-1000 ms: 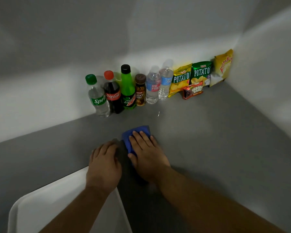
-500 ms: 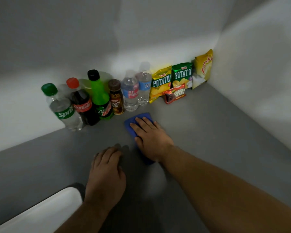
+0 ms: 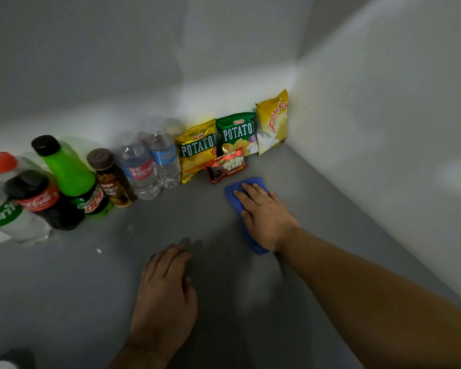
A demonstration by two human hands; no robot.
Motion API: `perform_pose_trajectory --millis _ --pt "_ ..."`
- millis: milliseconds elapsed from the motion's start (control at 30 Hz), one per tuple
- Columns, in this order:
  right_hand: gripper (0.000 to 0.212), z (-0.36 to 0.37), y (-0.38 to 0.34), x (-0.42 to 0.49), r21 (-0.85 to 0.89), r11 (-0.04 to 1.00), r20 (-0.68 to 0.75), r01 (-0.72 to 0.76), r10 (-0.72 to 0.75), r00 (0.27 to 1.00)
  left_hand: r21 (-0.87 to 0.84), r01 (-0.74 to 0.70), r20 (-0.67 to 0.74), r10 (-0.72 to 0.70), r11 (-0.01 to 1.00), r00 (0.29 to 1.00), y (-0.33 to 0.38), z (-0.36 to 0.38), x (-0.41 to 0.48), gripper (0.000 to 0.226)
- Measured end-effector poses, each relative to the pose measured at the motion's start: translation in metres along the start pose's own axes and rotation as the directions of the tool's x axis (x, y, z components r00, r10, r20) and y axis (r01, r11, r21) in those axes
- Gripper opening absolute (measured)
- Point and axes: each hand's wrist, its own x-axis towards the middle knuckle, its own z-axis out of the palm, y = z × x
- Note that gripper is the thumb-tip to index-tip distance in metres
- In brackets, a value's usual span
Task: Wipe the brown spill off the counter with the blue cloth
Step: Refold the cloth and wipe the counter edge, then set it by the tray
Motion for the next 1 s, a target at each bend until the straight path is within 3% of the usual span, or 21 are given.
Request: perform_pose_trajectory --millis 367,633,1000 --pt "0.060 -0.018 0.069 0.050 -0.035 0.995 0.013 -0.098 0.098 0.995 -0.011 -0.004 -0.005 0.004 1.000 1.000 0.050 0.036 0.031 0.049" --pt "0.060 -0.029 0.108 0.076 -0.046 0.978 -0.006 -0.203 0.203 0.979 0.041 -0.090 -0.006 0.090 0.995 0.996 0.070 0.054 0.049 0.046" --pt "0.060 -0.026 0.131 0.049 0.028 0.944 -0.059 -0.329 0.330 0.942 0.120 -0.187 -0.073 0.196 0.975 0.978 0.064 0.064 0.054 0.047"
